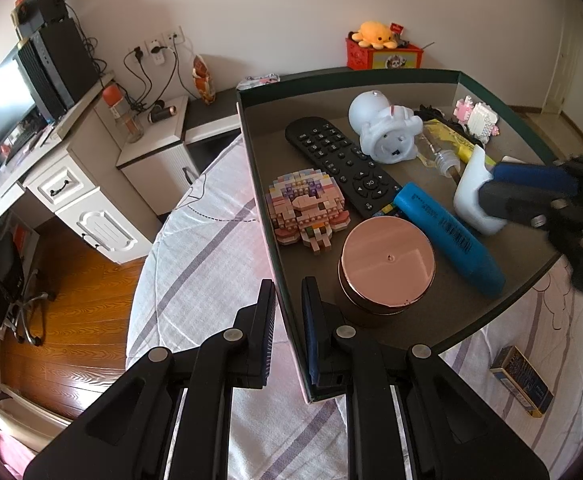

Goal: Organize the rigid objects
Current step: 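Withdraw right gripper from the box while left gripper moves toward the harmonica box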

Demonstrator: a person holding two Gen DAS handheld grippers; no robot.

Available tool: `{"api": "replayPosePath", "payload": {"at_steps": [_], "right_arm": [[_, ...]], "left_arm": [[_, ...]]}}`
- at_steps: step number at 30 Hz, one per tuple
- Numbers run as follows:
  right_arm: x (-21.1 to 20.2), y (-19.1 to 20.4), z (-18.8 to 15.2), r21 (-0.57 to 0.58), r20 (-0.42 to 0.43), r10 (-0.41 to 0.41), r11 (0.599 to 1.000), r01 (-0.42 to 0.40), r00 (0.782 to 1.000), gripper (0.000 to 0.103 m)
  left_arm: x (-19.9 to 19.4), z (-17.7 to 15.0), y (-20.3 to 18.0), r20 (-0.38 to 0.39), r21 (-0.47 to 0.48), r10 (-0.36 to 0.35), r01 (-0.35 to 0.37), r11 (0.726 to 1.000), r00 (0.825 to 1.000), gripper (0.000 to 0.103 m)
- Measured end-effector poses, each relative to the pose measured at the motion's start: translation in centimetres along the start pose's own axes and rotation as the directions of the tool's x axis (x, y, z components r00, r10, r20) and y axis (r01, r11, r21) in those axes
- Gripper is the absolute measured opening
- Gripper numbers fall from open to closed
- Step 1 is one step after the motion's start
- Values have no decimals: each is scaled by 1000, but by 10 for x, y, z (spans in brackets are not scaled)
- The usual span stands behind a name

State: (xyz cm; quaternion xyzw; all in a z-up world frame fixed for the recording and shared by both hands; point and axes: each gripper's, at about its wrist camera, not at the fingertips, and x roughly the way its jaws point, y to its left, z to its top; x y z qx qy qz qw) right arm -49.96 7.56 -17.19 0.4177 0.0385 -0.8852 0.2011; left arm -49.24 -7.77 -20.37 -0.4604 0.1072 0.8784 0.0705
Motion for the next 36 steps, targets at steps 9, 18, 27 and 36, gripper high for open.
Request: {"api": "replayPosePath", "payload": {"at_steps": [9,18,27,36], "right_arm": [[-48,-46,-9,4,38,-100,995,100,994,48],[-72,-107,-43,86,8,-193,978,192,981,53],[-84,-133,-75,150,0,-164,975,162,987,53],[-86,-142,-105,190,-10,-128,973,128,992,58]], "left_arm": [[-3,-1,1,2,2,6,-6,1000,1000,13],[-18,-6,3,11,0,32,-32,999,999,21],[-72,-32,9,102,-101,121,-110,989,987,91],[-101,-78,-62,115,-64,62,-55,996,991,102]]}}
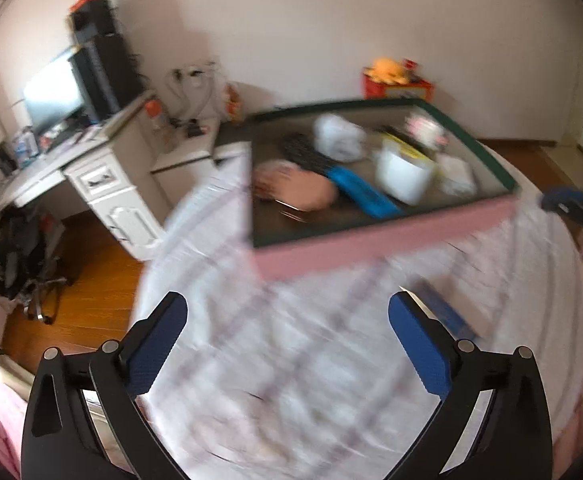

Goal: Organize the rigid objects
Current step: 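Withdraw right gripper from the box while left gripper moves toward the harmonica box, then grasp the blue-gold harmonica box with the left gripper and lift it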

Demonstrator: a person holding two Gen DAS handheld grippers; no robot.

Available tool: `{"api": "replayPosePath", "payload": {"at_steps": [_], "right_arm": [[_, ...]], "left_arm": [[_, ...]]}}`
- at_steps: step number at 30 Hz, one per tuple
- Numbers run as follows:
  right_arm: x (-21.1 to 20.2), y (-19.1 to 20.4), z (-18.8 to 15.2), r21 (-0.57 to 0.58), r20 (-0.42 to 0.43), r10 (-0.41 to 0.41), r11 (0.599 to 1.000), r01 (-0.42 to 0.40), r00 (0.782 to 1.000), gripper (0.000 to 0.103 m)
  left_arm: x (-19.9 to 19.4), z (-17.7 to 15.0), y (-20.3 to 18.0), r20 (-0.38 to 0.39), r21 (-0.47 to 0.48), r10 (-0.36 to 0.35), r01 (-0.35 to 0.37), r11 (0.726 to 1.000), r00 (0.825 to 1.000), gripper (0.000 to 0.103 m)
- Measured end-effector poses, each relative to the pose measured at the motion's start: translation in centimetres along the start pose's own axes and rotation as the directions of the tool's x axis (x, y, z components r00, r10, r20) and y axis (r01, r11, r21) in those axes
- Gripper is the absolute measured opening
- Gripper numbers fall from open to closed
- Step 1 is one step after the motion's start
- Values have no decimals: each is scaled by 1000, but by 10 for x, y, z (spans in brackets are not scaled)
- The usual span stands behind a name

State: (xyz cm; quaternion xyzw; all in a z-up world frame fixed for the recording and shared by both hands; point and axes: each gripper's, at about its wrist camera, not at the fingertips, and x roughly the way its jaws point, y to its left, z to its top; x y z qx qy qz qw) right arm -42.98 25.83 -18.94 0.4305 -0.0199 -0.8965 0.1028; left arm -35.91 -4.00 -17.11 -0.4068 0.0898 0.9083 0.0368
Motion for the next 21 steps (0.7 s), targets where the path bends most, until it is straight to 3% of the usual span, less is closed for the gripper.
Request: {"api": "replayPosePath", "payload": {"at_steps": [6,9,13,15,18,21], "right_arm": [[-2,-10,-15,5,-7,-16,1000,16,1000,63],[2,-13,-21,4,-22,-29,1000,29,999,71],[9,-12,-31,-3,-39,-10,1000,10,999,71],[11,-11,-34,-4,-44,-2,1000,1,999,71],[16,-13,-36,4,-50,17,1000,-17,999,71],[19,-17,-38,16,-55,26,1000,-25,998,71]], "left_arm": [[8,-21,-70,-56,112,-64,70,991,996,102],[22,-18,-86,-89,86,-61,69,994,994,102],[44,-10,-92,-120,14,-52,54,998,991,102],[53,-8,-91,-111,-21,-11,9,1000,994,102],[67,-10,-92,-134,-22,-2,-1,1000,991,92],[66,-13,-86,-125,-49,-78,72,996,989,75]]}}
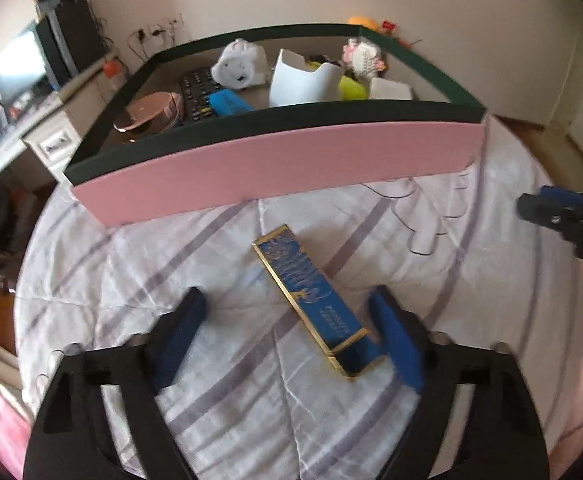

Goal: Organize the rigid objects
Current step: 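Grasp the blue-gold harmonica box with the left gripper and lift it, then carry the harmonica box with left gripper over the box and lower it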

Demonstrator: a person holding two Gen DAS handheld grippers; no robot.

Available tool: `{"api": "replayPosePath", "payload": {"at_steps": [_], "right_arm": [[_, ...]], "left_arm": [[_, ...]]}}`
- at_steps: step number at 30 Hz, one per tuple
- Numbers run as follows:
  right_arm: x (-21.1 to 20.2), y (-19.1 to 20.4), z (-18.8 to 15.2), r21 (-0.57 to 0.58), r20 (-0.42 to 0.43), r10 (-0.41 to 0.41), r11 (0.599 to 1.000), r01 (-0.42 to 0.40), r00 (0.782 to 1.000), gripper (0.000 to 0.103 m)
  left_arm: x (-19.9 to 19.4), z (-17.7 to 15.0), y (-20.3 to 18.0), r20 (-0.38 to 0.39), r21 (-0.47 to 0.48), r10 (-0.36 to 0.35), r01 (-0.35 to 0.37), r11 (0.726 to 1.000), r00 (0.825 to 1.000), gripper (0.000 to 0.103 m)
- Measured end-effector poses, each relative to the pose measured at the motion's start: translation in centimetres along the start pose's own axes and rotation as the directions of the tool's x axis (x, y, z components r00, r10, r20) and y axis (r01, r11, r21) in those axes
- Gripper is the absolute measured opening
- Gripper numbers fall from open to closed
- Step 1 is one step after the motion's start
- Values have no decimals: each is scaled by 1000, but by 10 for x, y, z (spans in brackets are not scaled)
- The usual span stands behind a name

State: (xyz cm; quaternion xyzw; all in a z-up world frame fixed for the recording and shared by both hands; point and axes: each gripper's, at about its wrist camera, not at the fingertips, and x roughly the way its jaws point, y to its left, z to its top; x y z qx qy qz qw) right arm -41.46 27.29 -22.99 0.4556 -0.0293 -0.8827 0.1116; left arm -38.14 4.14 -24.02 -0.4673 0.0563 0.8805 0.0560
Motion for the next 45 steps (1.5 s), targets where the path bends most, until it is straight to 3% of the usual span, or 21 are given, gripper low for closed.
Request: {"api": "replayPosePath", "payload": {"at_steps": [2,4,6,9,12,16,19,23,26,27,36,40,45], "right_arm": [[2,1,-1,-5,-4,-2,1000,2,1000,72],[2,3,-2,-15,-2,-4,1000,4,1000,75],[2,6,-2,-22,-4,-4,1000,4,1000,77],[4,11,-1,-31,-5,-7,999,7,1000,77],[6,12,-1,-32,-6,-9,999,8,1000,77],[9,17,1,-38,-5,-22,999,22,1000,78],[13,22,1,-55,-8,-40,998,39,999,80],[17,32,0,-100,-5,-93,991,93,996,82],[18,32,-2,-107,4,-104,989,104,995,83],[18,32,-2,-110,9,-107,988,108,994,85],[18,29,2,-100,-14,-90,991,88,996,98],[-9,23,18,-7,77,-34,999,34,996,98],[-12,39,68,-40,122,-73,996,78,990,96]], "left_arm": [[-3,-2,4,7,18,1,-1,1000,1000,63],[-6,-4,12,12,10,-5,5,1000,1000,41],[-8,-7,24,11,-2,-13,13,1000,1000,27],[-11,-12,42,11,-31,-26,26,999,1000,21],[-17,-19,57,4,-42,-14,14,999,1000,21],[-22,-30,72,-6,-58,56,-57,997,998,24],[-22,-32,82,-8,-92,33,-33,995,999,26],[-18,-28,79,8,-70,52,-51,996,999,35],[-16,-27,82,29,-80,34,-32,996,999,29],[-18,-27,83,33,-79,26,-23,997,999,22],[-26,-35,106,32,-74,27,-24,997,999,21],[-28,-37,119,31,-82,47,-45,996,998,21],[-25,-36,135,26,-80,70,-67,995,997,21]]}}
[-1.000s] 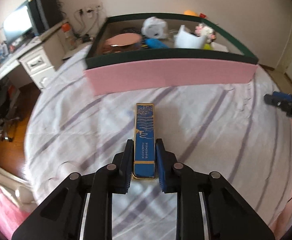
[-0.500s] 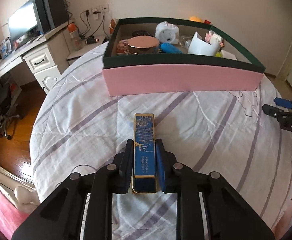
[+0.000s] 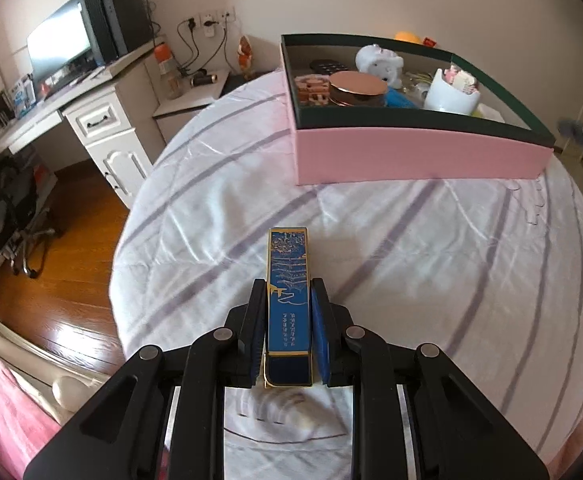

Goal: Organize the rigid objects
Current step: 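Carry the harmonica box with left gripper over the box and lower it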

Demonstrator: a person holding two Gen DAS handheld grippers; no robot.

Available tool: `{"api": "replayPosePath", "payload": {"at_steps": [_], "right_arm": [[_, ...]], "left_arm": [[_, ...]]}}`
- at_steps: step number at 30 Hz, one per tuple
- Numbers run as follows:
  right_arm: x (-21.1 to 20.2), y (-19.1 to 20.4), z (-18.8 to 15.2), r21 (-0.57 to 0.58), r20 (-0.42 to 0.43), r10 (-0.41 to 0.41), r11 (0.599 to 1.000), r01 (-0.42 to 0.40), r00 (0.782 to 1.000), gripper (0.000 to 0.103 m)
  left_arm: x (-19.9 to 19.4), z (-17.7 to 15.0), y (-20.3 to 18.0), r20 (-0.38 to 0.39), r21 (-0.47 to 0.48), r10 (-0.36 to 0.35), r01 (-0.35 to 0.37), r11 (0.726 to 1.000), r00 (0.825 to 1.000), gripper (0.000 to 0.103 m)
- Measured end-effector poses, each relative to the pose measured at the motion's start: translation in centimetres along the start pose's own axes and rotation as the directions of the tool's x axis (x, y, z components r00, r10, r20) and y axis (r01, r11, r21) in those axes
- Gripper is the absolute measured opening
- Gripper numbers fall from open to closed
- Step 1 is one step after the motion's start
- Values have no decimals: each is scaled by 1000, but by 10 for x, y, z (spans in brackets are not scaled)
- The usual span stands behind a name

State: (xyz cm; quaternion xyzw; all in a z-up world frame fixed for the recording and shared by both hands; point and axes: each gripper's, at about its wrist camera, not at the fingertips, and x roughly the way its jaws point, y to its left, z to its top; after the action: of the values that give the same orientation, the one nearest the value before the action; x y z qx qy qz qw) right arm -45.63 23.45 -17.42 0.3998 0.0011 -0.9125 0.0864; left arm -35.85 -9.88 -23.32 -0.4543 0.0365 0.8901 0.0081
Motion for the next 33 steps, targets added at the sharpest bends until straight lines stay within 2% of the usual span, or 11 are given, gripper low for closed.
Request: {"api": "replayPosePath", "payload": {"at_steps": [1,2,3,4,5,8,9,10,11,25,33], "right_arm": [[9,4,11,-10,-15,-9,1000,9,1000,95],[17,6,18,-16,-31,-8,1000,8,999,89],[26,8,25,-21,-52,-4,1000,3,999,74],[40,10,32,-24,-92,-2,1000,0,996,64],[48,12,34,-27,-122,-12,1000,9,992,49],[67,17,34,-45,-180,-11,999,3,984,38],[70,17,33,-46,-191,-3,999,-6,982,25],[72,18,31,-50,-195,1,999,-11,981,16],[73,18,29,-59,-195,-14,998,3,981,13],[74,17,30,-60,-198,7,998,-20,980,13],[74,18,30,-71,-199,5,997,-20,980,13]], "left_arm": [[1,1,3,-4,-8,-7,7,1000,1000,21],[1,1,4,-3,-10,-13,13,1000,1000,21],[1,2,6,-1,-10,-13,13,1000,1000,21],[2,2,7,-3,-14,-8,8,1000,1000,21],[3,2,8,-2,-16,-4,4,1000,1000,21],[4,1,11,2,-8,-17,17,1000,1000,21],[4,2,12,4,-7,-20,20,1000,1000,21],[4,2,13,6,-10,-24,24,1000,1000,21],[4,3,14,6,-10,-29,29,1000,1000,21],[-12,16,16,58,7,-35,35,999,998,21],[-34,32,5,97,51,0,-5,999,995,21]]}}
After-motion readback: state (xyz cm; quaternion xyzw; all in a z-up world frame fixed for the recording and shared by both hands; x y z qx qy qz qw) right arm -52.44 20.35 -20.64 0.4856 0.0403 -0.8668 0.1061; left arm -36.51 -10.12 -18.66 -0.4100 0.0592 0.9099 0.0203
